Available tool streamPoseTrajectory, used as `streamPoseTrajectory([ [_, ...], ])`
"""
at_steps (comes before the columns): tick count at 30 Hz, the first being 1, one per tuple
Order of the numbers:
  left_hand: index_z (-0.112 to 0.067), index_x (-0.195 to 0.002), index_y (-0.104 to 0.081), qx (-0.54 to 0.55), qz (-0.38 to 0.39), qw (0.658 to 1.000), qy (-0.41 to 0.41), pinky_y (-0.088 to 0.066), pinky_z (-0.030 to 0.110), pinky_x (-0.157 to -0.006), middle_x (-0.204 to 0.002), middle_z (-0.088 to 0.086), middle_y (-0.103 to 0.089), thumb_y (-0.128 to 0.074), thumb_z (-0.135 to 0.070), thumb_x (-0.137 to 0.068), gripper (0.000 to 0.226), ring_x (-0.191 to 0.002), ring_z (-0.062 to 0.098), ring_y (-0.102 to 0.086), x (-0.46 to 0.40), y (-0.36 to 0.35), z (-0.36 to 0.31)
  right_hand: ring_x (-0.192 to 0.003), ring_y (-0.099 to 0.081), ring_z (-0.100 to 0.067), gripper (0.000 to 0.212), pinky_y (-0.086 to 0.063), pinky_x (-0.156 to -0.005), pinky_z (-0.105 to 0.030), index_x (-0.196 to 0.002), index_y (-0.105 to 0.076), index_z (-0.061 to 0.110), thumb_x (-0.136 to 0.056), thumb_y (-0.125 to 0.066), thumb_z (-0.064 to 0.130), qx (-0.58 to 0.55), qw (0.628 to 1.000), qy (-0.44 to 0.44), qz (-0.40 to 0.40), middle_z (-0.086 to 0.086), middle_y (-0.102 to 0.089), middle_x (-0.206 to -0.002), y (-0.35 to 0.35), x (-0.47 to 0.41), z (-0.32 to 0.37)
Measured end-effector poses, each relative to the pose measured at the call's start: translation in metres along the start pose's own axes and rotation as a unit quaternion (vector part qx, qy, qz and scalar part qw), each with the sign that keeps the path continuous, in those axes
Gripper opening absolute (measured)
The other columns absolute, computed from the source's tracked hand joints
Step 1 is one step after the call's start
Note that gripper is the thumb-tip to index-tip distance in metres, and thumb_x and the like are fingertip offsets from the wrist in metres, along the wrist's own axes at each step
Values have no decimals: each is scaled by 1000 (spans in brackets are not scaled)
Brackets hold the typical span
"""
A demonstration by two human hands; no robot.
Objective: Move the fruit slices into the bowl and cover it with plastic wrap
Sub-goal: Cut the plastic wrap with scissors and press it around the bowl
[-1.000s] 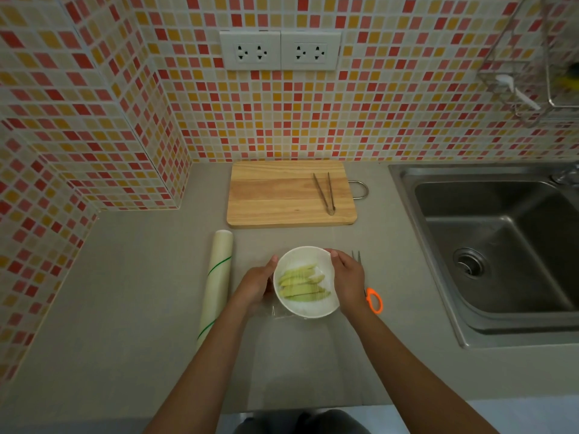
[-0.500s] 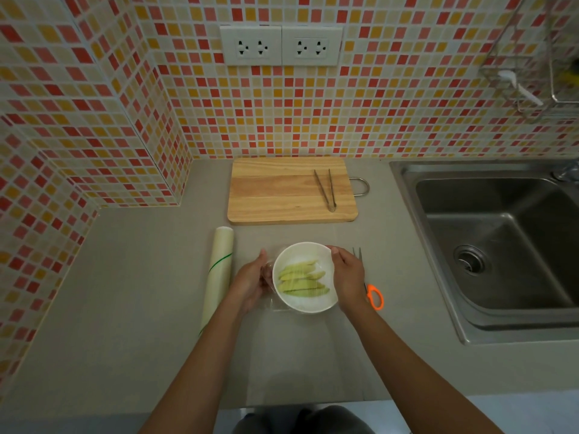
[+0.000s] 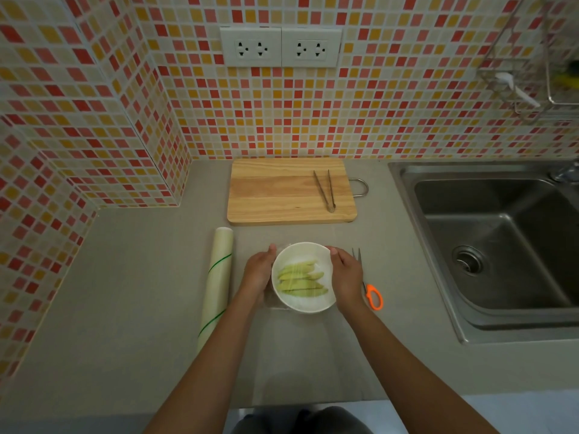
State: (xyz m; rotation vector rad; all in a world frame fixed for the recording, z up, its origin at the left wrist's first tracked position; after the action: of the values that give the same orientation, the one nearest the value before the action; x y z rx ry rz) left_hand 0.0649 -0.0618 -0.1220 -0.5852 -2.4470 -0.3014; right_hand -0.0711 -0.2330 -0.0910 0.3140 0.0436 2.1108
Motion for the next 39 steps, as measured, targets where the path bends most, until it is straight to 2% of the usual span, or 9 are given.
streamPoseTrajectory([
  [5,-9,-72,-49,1,-58,997,-41,-38,31,-64,-72,10,-51,-49,-24,-97,30,-67,21,-48,-10,15,1,-88,-67,-16,27,-53,-74,-25,-95,-73,16,-96,-46,13,-10,1000,2,5,2,-73,-89,0,-1,-1],
  [10,-6,-75,-56,-137,-117,977,-118,-41,30,-67,-79,7,-61,-58,-17,-90,18,-77,22,-56,-3,18,-10,-90,-68,-20,27,-56,-83,-38,-95,-74,16,-95,-47,13,-7,1000,-10,-2,0,-74,-90,-2,-3,-7],
  [17,-7,-80,-68,-151,-129,954,-224,-43,27,-70,-93,15,-66,-60,-4,-83,9,-83,27,-63,9,17,-29,-92,-67,-25,28,-54,-87,-46,-97,-74,7,-94,-46,10,4,1000,-10,-16,-7,-73,-92,-1,0,-2],
  [20,-5,-78,-71,-132,-131,953,-239,-37,24,-67,-83,11,-68,-55,-17,-94,25,-83,29,-64,14,19,-25,-93,-67,-26,28,-54,-86,-45,-97,-73,5,-94,-46,8,-2,1000,-13,-19,-9,-73,-92,-1,1,0],
  [24,-6,-81,-75,-198,-107,946,-231,-53,34,-70,-80,7,-73,-27,-47,-101,66,-73,20,-67,16,20,-31,-94,-67,-28,29,-53,-85,-40,-94,-74,9,-95,-45,11,-43,998,-37,-21,-8,-73,-91,-2,6,-5],
  [28,-4,-93,-66,-175,-173,936,-251,-44,30,-78,-97,10,-67,-33,-46,-100,54,-92,26,-63,33,35,-44,-84,-68,-6,36,-50,-82,-29,-81,-77,25,-99,-46,27,-104,991,-86,20,12,-74,-82,-4,10,-11],
  [32,-18,-135,-54,-62,-140,950,-273,-41,25,-98,-119,-8,-63,-29,-39,-102,45,-113,7,-57,57,18,-41,-107,-61,-11,37,-42,-92,-24,-113,-70,9,-101,-40,28,-81,996,-31,4,1,-69,-110,10,3,1],
  [36,-15,-143,-45,-7,-70,967,-245,-31,-8,-85,-108,-54,-45,-27,-39,-102,51,-103,-34,-42,53,-9,-21,-96,-66,-8,32,-51,-81,-17,-111,-70,9,-100,-43,23,-84,991,-39,95,0,-71,-105,-10,0,5],
  [39,-17,-143,-43,-2,-64,973,-222,-36,-4,-82,-110,-45,-46,-24,-41,-102,51,-95,-32,-46,45,-11,-25,-96,-63,-2,28,-50,-76,-10,-115,-65,13,-101,-42,21,-92,989,-32,110,6,-68,-107,-19,6,2],
])
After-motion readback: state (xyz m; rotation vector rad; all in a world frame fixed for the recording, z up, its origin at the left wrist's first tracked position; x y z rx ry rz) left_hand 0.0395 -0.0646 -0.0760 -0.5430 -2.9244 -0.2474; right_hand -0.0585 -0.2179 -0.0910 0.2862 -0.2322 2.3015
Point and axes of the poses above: each hand's wrist, its own x-axis away from the middle knuckle, its own y-axis out of the back of the hand, z = x × y, the point moved 10 cm from there along -x, towards the middle knuckle
